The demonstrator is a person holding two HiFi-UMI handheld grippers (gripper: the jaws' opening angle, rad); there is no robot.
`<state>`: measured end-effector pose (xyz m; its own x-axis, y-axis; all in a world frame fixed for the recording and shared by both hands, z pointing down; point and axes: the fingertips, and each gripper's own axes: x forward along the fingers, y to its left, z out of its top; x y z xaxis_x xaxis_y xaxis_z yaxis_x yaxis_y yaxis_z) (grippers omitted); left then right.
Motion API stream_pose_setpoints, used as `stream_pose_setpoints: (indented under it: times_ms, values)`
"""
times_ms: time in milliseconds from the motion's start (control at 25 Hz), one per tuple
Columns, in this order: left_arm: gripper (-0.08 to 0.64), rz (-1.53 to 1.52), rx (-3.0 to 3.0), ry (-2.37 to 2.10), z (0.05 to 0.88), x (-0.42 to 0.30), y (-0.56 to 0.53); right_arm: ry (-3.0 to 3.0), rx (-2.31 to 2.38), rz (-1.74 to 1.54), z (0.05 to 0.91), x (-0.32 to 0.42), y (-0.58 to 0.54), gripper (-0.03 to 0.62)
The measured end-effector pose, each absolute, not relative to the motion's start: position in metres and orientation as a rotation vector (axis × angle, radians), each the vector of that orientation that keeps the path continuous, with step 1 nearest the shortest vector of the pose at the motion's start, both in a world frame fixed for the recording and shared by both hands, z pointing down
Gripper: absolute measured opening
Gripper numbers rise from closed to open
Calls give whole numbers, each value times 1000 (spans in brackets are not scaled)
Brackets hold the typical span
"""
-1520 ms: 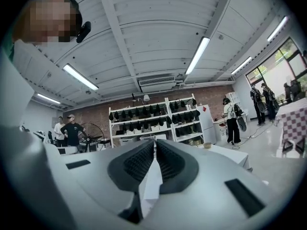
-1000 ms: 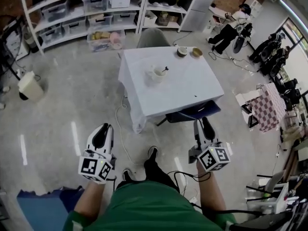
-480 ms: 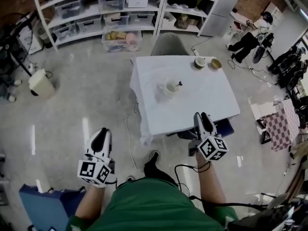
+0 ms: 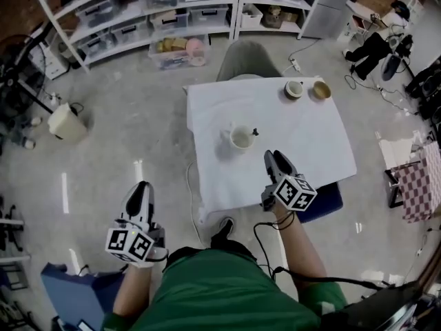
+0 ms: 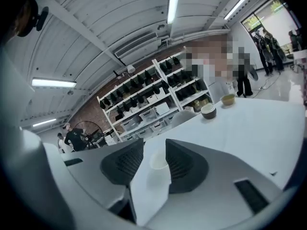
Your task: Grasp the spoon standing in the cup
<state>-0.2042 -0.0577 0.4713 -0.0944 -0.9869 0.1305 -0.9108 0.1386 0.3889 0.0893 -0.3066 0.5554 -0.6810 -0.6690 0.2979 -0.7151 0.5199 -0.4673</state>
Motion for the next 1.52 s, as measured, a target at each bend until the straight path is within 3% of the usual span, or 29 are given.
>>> stream_pose_setpoints:
  times_ms: [480,960,1520]
  values:
    - [49,-213,1844,-2041,471,-240,-138,-2522,1159,893,617,29,-407,158]
    - [49,-216,1881,-1893,504,-284,-176,-2343,1204,896,674,-3,-432,158]
    - [49,-239,1843,-1902,506,-305,-165,-2320,1241,840,667,-9,-433,80]
